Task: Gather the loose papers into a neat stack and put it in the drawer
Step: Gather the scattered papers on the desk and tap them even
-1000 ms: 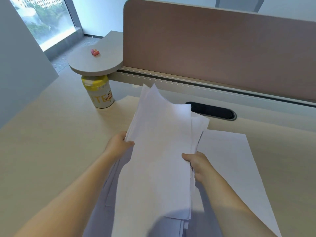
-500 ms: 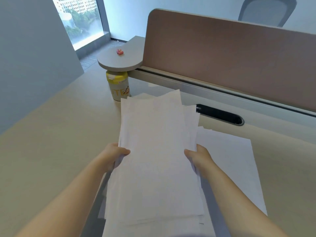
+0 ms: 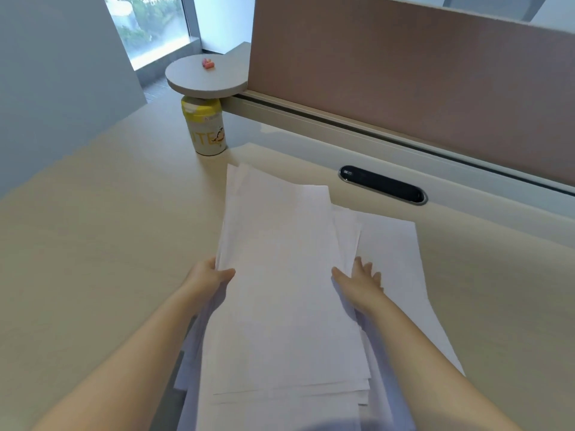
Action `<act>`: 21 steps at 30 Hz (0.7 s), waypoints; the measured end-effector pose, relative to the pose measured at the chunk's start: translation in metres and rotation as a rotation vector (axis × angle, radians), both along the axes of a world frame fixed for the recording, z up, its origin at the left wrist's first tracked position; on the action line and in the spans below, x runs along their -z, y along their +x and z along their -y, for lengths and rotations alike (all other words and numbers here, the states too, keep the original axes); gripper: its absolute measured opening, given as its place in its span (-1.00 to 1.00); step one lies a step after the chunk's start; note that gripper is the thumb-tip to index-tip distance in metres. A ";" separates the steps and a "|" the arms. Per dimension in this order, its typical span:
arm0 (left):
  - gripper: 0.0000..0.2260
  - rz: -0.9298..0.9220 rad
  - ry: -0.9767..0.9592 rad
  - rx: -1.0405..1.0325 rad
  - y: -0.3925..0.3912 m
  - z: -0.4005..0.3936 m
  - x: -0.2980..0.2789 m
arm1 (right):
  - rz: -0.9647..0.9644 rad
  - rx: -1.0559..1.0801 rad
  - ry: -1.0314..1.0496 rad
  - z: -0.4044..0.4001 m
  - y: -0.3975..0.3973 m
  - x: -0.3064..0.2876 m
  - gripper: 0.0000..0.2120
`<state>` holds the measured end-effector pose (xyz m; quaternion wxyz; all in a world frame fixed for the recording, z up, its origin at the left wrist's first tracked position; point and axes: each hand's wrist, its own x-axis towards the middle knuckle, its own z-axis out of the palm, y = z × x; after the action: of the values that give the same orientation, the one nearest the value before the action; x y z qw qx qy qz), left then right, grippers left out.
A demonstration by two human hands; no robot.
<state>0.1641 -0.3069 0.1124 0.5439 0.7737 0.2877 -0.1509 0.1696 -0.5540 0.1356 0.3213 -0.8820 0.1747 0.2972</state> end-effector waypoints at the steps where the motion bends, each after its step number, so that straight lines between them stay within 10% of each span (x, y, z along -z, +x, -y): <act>1: -0.68 0.007 -0.014 0.000 0.000 0.003 0.000 | 0.015 0.000 0.047 0.000 0.000 -0.001 -0.31; 14: -0.69 0.166 0.009 -0.220 -0.009 -0.045 -0.037 | 0.142 0.103 0.271 -0.016 0.001 -0.023 -0.76; 21: -0.69 0.193 0.003 -0.360 -0.047 -0.079 -0.051 | 0.012 -0.228 0.056 -0.043 -0.008 -0.010 -0.40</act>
<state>0.1166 -0.2277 0.1638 0.5859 0.7215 0.3682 0.0242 0.1613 -0.5110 0.1460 0.3111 -0.8886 0.0629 0.3311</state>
